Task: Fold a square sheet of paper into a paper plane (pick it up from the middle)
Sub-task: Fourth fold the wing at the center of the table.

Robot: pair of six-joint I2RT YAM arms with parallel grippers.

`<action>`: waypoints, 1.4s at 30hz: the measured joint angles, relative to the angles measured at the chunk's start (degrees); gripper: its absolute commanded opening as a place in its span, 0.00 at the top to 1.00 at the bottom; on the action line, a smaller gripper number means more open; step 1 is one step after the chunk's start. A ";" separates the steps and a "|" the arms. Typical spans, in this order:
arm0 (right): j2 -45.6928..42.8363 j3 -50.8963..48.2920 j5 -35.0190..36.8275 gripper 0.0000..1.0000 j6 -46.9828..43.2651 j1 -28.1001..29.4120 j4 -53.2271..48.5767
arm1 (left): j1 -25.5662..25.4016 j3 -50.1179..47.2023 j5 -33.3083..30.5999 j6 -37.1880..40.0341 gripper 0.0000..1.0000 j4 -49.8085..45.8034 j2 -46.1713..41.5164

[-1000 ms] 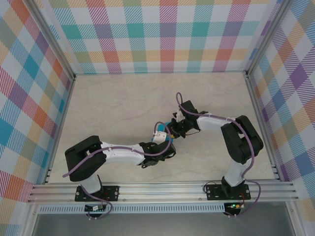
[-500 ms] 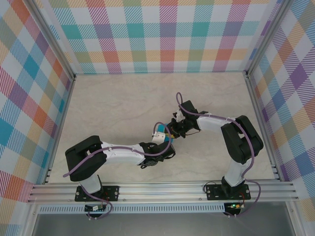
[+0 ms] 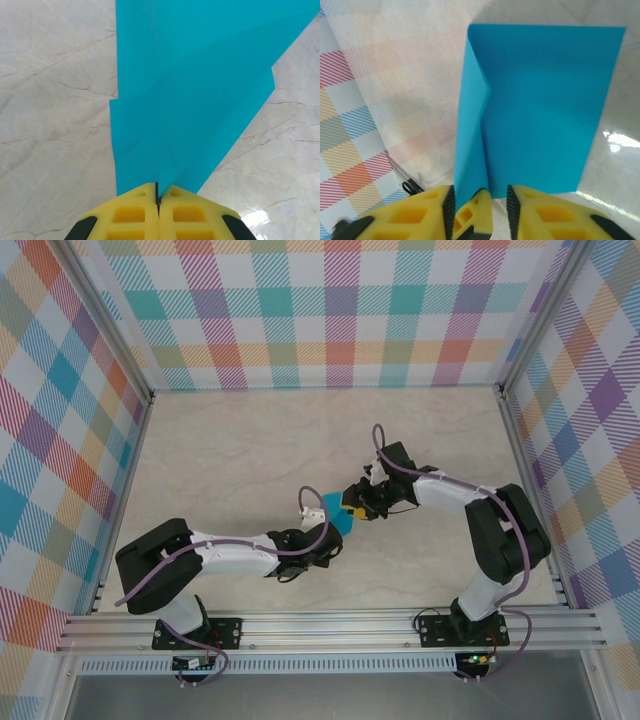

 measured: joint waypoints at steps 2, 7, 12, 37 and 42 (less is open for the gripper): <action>-3.13 -0.74 0.68 0.55 -0.63 -0.96 -0.66 | 1.62 -2.10 3.30 -0.02 0.96 2.97 -1.40; -10.21 -2.80 2.36 0.57 -1.66 -2.16 -1.66 | 6.32 -7.65 12.46 -0.04 0.96 10.75 -4.83; -11.32 -4.81 1.70 0.59 -2.21 -2.16 -1.25 | 9.60 -9.64 19.17 0.46 0.97 14.16 -5.68; 1.46 5.33 1.22 0.39 1.25 0.42 -5.86 | 5.20 2.43 17.66 8.48 0.99 2.12 1.38; 4.83 6.49 3.91 0.42 1.22 1.60 -9.94 | 5.16 2.45 16.87 8.61 0.99 1.97 1.44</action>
